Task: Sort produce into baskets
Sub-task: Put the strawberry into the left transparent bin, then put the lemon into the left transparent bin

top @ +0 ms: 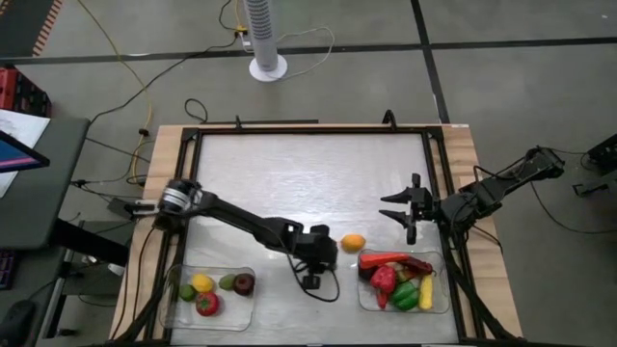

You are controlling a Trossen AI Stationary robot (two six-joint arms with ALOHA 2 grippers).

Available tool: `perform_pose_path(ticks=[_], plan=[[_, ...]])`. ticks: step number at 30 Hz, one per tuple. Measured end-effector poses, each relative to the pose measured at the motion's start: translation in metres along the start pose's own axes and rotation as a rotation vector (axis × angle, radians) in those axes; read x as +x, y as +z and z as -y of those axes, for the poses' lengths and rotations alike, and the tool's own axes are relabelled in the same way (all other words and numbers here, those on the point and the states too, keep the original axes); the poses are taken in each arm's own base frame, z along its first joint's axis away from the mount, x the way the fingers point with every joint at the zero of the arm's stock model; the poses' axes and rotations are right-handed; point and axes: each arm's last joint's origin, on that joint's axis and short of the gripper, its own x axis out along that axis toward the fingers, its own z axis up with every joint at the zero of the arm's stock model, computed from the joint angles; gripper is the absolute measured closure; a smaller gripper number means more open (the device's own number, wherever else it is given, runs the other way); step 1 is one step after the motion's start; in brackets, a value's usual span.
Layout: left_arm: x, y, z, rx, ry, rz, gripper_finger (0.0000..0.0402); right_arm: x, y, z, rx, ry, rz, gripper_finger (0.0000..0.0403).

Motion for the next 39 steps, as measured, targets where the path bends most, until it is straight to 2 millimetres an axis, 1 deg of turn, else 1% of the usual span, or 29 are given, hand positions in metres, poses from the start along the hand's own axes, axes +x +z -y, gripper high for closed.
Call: perform_pose_path(ticks=[2, 4, 7, 9, 13, 16, 20, 23, 26, 29, 35, 39], plan=[[-0.021, 0.005, 0.003, 0.003, -0.051, -0.029, 0.0322, 0.0, 0.0, 0.0, 0.0, -0.001, 0.0, 0.0218], [-0.047, 0.009, 0.008, -0.007, -0.121, -0.063, 0.0322, 0.0, 0.0, 0.0, -0.001, -0.001, -0.001, 0.0218], [-0.089, 0.013, 0.02, -0.071, -0.225, -0.101, 0.0322, 0.0, 0.0, 0.0, -0.002, -0.002, -0.003, 0.0218], [-0.114, 0.012, 0.029, -0.111, -0.26, -0.137, 0.0322, 0.0, 0.0, 0.0, -0.003, -0.002, -0.004, 0.0218], [-0.155, 0.0, 0.05, -0.154, -0.237, -0.239, 0.0322, 0.0, 0.0, 0.0, 0.004, -0.002, -0.004, 0.0218], [-0.178, -0.013, 0.067, -0.201, -0.174, -0.303, 0.0322, 0.0, 0.0, 0.0, 0.004, -0.002, -0.004, 0.0218], [-0.195, -0.03, 0.09, -0.281, -0.102, -0.383, 0.0322, 0.0, 0.0, 0.0, 0.005, -0.002, -0.003, 0.0218], [-0.201, -0.04, 0.103, -0.356, -0.033, -0.415, 0.0322, 0.0, 0.0, 0.0, 0.008, -0.002, -0.003, 0.0218], [-0.204, -0.046, 0.111, -0.427, 0.054, -0.394, 0.0313, 0.0, 0.0, 0.0, 0.008, -0.002, -0.003, 0.0218], [-0.206, -0.051, 0.116, -0.468, 0.096, -0.391, 0.0285, 0.0, 0.0, 0.0, 0.009, -0.002, -0.001, 0.0218], [-0.208, -0.055, 0.119, -0.461, 0.101, -0.429, 0.0214, 0.0, 0.001, 0.0, 0.015, 0.0, 0.006, 0.0218], [-0.205, -0.052, 0.111, -0.411, 0.16, -0.374, 0.0195, 0.0, 0.001, 0.0, 0.014, 0.0, 0.006, 0.0218]])
